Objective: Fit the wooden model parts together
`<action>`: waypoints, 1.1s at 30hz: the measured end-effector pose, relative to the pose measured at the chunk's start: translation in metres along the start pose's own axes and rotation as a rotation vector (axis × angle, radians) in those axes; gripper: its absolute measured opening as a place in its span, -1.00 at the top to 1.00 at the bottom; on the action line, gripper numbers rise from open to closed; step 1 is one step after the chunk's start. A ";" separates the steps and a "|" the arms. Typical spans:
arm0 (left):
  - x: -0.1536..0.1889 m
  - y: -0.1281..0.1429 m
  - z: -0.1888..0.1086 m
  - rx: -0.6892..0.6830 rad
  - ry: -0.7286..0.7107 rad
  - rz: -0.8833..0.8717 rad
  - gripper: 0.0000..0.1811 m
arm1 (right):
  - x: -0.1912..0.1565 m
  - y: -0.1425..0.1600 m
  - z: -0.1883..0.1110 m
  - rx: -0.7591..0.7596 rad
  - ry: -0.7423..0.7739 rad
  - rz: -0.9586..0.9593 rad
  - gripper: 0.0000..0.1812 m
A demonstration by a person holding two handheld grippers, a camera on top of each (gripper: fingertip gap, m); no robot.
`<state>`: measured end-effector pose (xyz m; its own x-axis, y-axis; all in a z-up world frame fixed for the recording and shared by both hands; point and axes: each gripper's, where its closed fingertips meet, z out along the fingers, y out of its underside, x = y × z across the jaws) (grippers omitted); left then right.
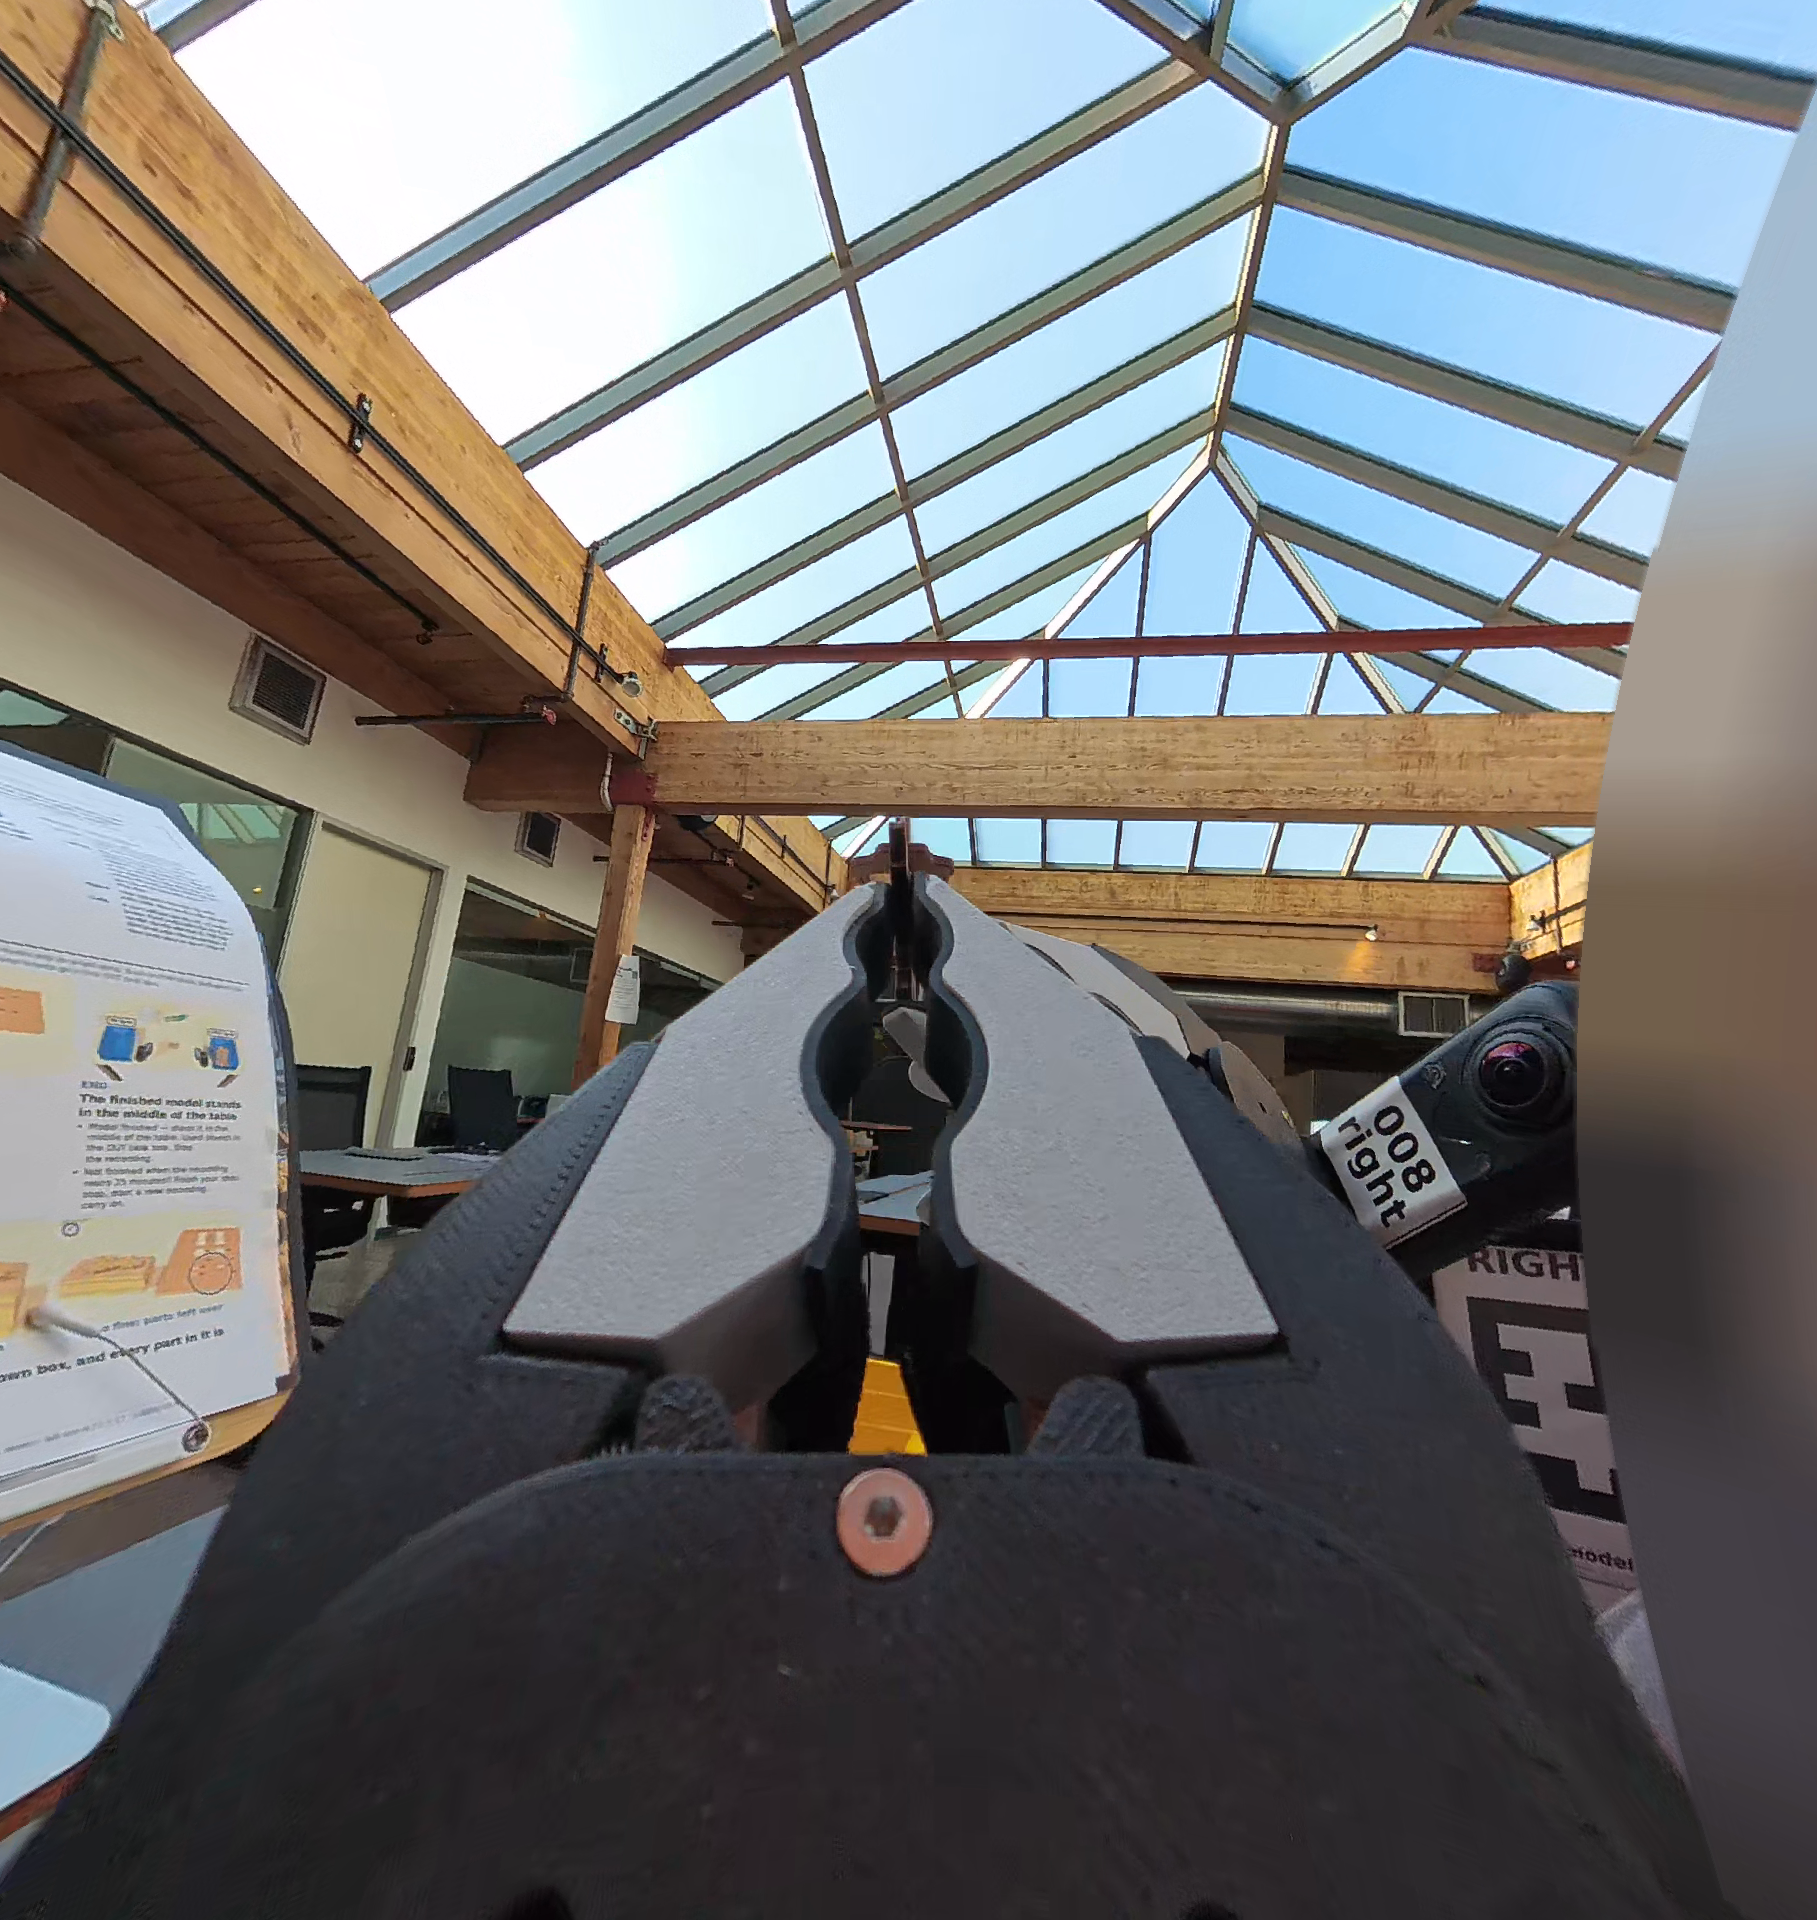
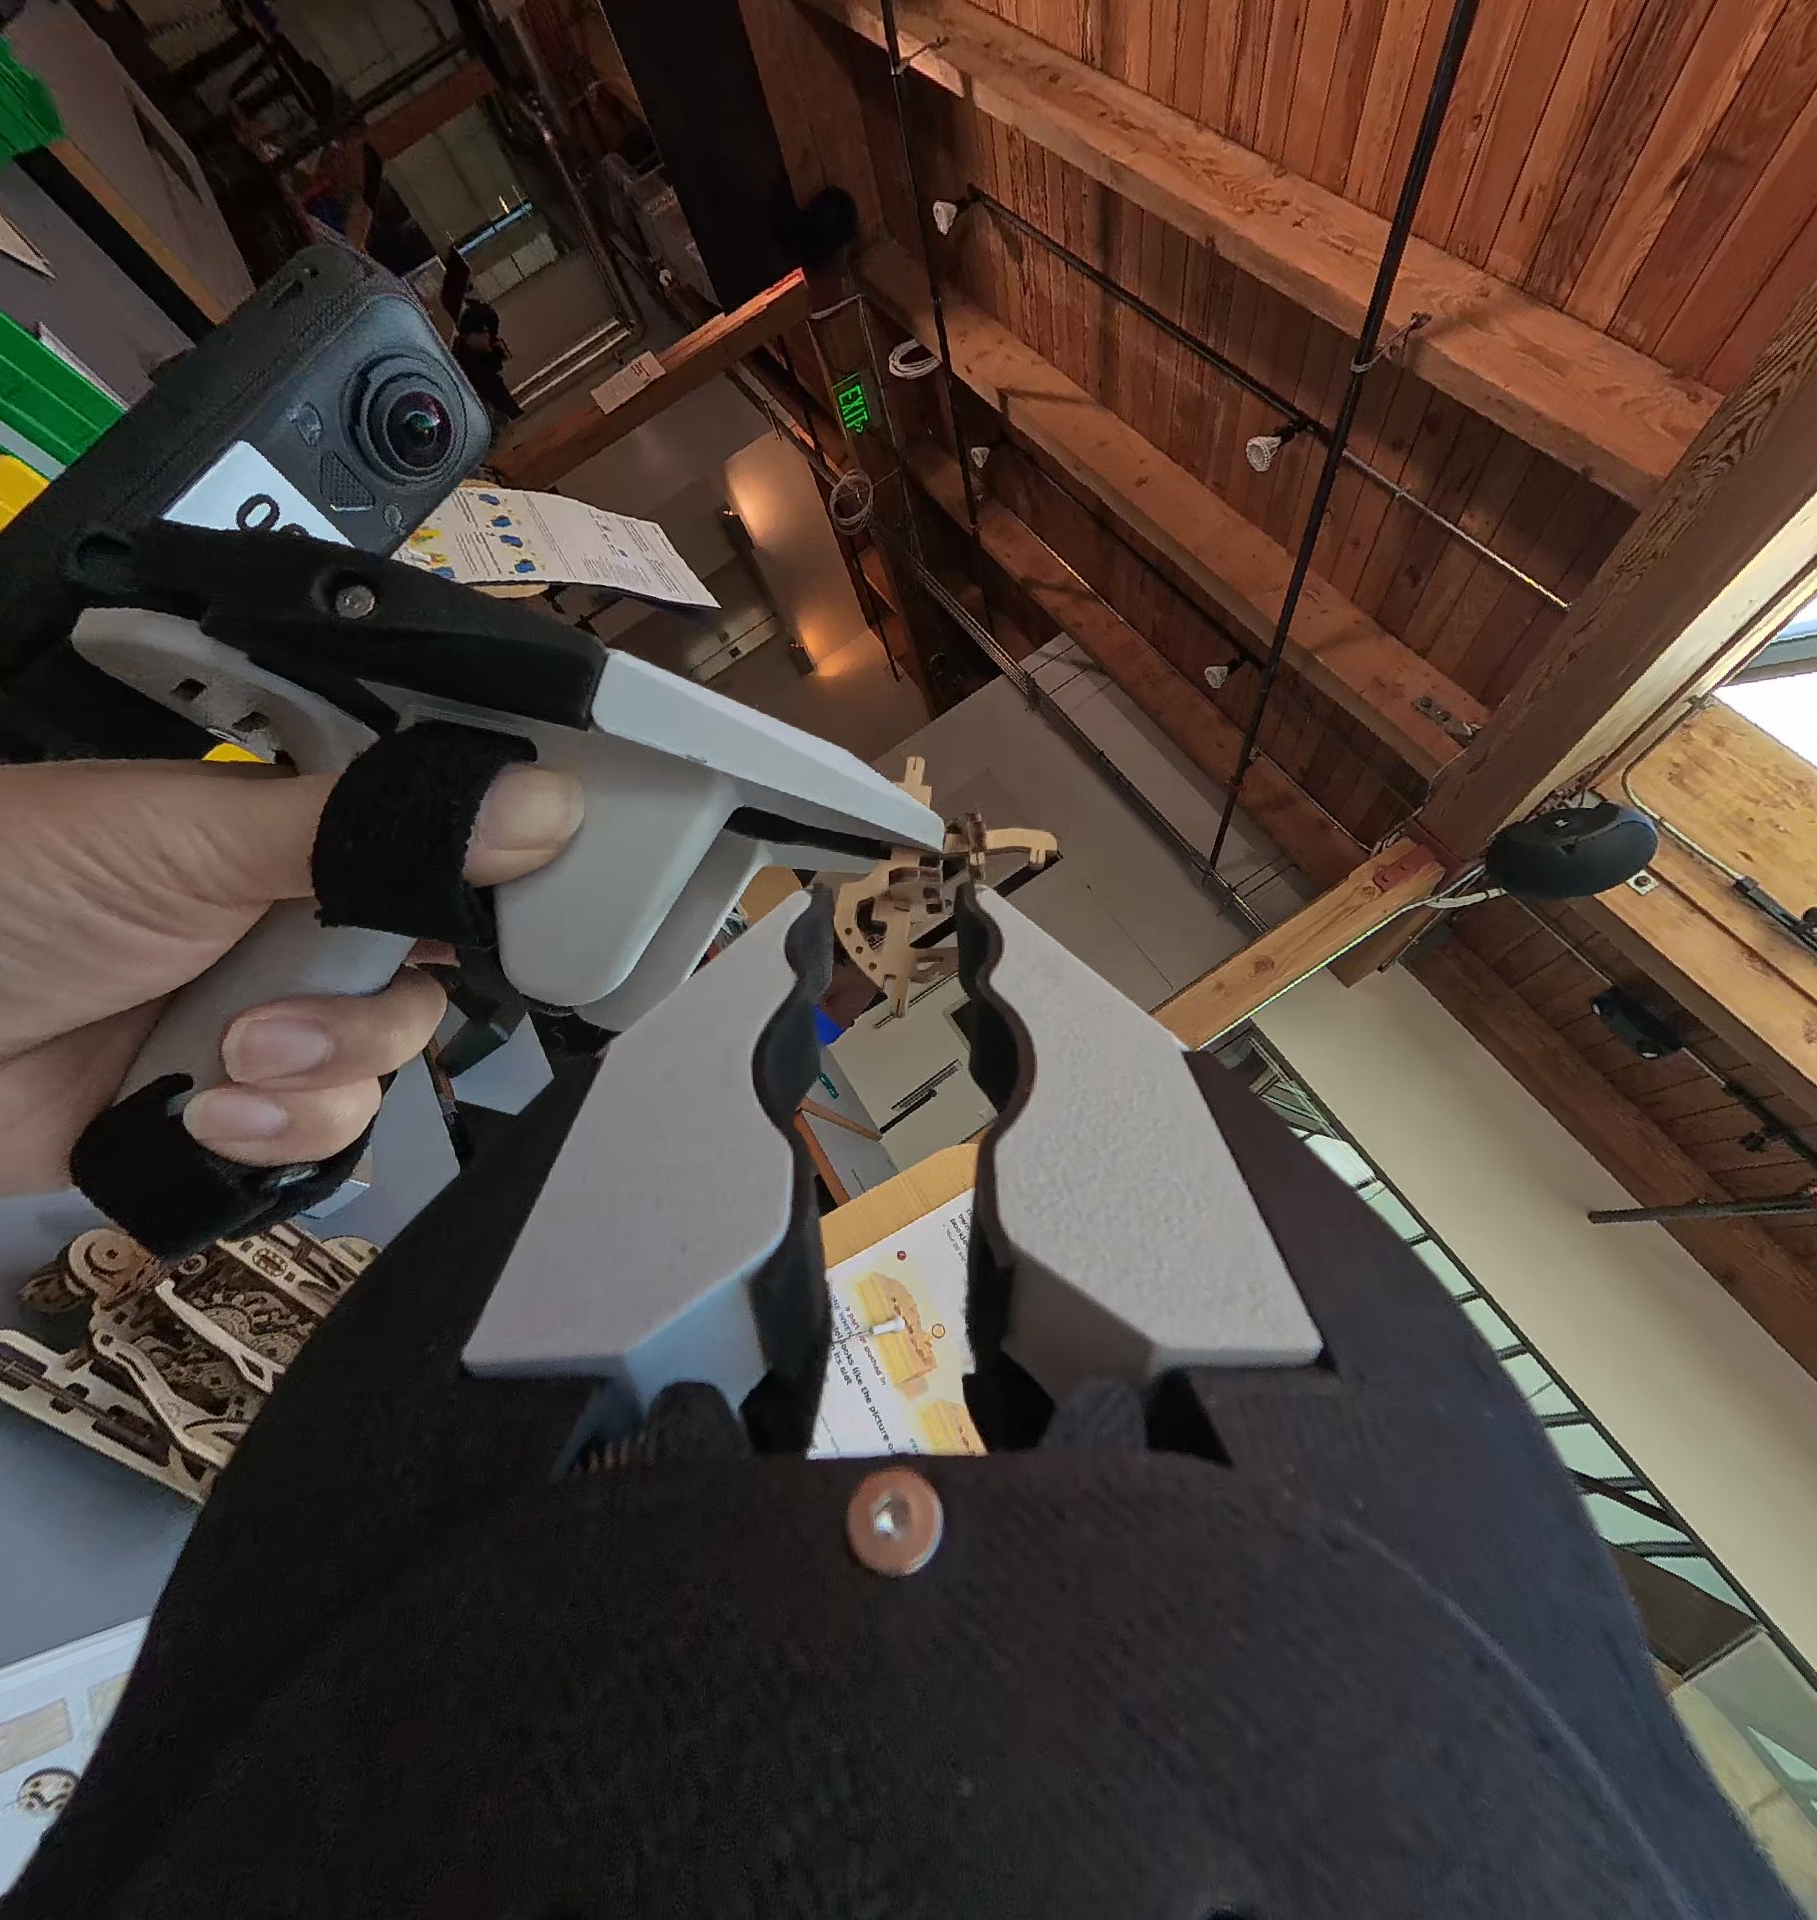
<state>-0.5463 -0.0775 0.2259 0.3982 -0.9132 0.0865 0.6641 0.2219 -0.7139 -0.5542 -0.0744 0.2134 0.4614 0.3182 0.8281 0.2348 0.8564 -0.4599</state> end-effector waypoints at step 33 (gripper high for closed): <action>-0.007 0.004 0.001 0.010 -0.002 -0.133 1.00 | -0.002 0.005 0.001 -0.026 0.016 -0.005 0.82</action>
<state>-0.5463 -0.0703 0.2231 0.3074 -0.9342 0.1812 0.7177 0.1025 -0.6887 -0.5550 -0.0701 0.2103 0.4734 0.3075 0.8254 0.2590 0.8471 -0.4641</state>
